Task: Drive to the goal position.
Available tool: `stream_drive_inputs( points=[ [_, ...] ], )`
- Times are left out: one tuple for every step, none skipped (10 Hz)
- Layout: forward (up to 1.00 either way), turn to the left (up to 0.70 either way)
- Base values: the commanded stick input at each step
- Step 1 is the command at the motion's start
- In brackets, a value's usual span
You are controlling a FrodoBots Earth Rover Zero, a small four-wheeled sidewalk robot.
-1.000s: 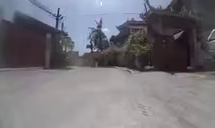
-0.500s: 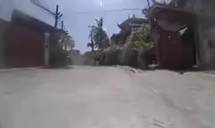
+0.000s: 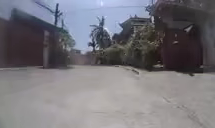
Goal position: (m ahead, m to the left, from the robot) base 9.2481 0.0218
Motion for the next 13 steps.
stream_drive_inputs(
  points=[
    [0.85, 0.0],
    [0.85, 0.0],
    [0.85, -0.2],
    [0.85, -0.34],
    [0.85, -0.34],
    [0.85, -0.34],
    [0.85, -0.31],
    [0.85, -0.25],
    [0.85, -0.2],
    [0.85, -0.15],
    [0.85, -0.1],
    [0.85, -0.05],
    [0.85, 0.0]
  ],
)
